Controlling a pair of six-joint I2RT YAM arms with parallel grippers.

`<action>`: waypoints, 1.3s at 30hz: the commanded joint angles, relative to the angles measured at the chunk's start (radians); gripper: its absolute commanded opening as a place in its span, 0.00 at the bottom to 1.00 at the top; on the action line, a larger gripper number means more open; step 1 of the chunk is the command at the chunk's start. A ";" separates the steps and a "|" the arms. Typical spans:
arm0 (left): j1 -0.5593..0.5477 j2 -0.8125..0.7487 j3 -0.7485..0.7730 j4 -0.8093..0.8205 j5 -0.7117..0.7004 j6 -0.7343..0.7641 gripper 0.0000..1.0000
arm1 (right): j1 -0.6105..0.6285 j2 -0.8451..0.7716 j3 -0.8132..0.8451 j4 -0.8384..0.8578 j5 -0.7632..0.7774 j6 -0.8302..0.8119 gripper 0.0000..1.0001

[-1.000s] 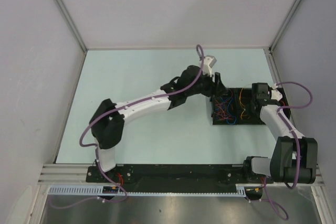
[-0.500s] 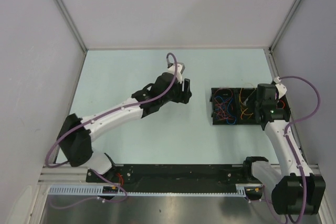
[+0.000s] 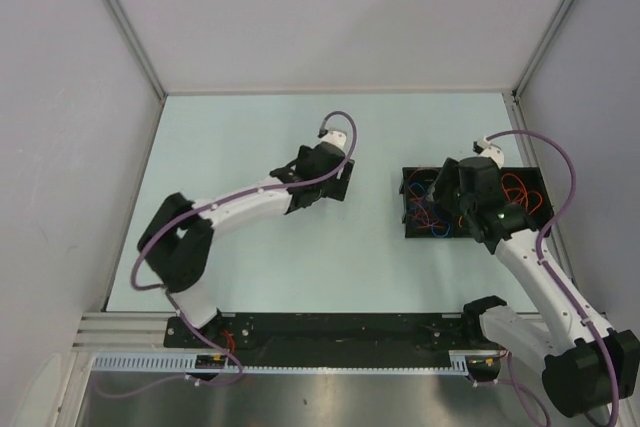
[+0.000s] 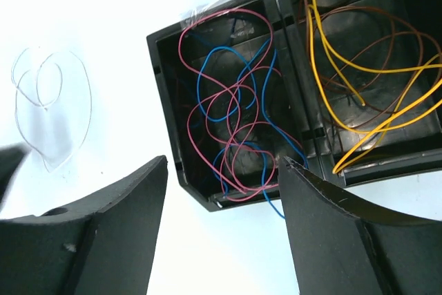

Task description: Untangle the cables

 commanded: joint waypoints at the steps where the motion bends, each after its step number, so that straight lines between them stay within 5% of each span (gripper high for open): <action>1: 0.031 0.170 0.147 0.017 0.057 0.029 0.89 | 0.018 -0.030 0.043 -0.027 0.006 -0.001 0.70; 11: 0.102 0.435 0.414 -0.022 0.186 -0.008 0.92 | 0.021 -0.079 0.000 -0.044 0.008 -0.039 0.73; 25: 0.154 0.536 0.474 -0.042 0.307 -0.063 0.90 | 0.018 -0.031 -0.046 0.029 -0.012 -0.065 0.74; 31: 0.154 0.544 0.448 -0.017 0.362 -0.092 0.71 | 0.015 -0.033 -0.048 0.027 -0.009 -0.067 0.74; 39: 0.120 0.513 0.347 0.021 0.402 -0.115 0.23 | 0.015 -0.045 -0.048 0.019 -0.014 -0.055 0.74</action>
